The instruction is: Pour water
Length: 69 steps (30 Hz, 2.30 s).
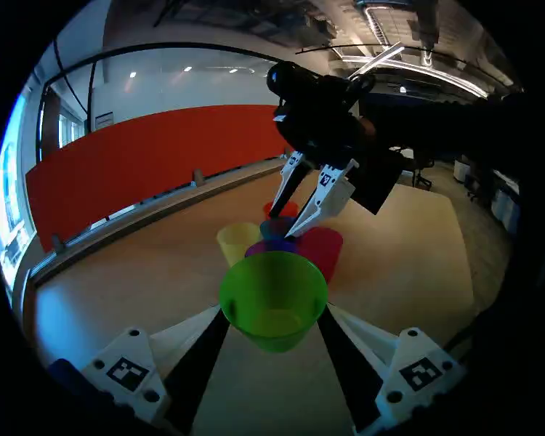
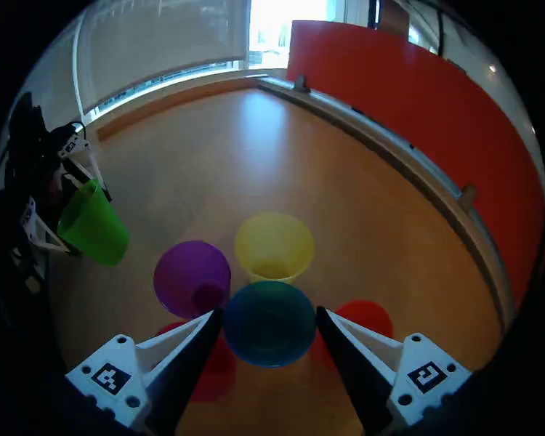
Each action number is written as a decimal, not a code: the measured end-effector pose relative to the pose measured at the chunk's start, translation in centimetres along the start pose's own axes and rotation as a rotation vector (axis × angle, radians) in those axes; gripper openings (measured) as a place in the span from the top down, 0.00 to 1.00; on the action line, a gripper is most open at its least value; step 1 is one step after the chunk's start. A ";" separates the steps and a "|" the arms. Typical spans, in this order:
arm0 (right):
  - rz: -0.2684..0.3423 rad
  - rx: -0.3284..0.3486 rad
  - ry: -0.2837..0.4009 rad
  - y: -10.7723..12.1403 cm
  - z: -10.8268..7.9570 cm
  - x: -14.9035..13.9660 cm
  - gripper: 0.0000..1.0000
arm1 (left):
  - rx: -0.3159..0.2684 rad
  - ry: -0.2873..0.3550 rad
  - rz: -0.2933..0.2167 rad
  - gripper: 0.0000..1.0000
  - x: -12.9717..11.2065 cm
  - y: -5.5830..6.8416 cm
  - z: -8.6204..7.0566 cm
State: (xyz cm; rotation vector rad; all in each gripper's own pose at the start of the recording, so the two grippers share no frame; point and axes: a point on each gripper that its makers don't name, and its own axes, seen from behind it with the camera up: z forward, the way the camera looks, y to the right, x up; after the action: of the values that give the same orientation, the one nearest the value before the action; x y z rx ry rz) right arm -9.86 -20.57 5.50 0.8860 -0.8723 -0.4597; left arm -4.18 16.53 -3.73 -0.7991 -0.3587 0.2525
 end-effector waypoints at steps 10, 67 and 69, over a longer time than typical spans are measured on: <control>-0.017 -0.012 -0.056 0.1 -0.2 -0.2 0.00 | 0.002 0.000 -0.002 0.17 -0.2 -0.2 -0.1; 0.098 -0.012 0.017 -0.5 1.7 -2.6 0.11 | 0.010 0.002 -0.004 0.17 -0.4 -0.7 0.0; 0.106 -0.013 0.035 -0.5 1.8 -2.5 0.11 | 0.012 0.002 -0.005 0.17 -0.3 -0.7 0.0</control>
State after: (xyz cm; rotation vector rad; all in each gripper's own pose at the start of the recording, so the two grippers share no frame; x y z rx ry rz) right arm -12.83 -20.04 4.54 0.8287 -0.8790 -0.3565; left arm -4.43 15.93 -3.25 -0.7866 -0.3571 0.2485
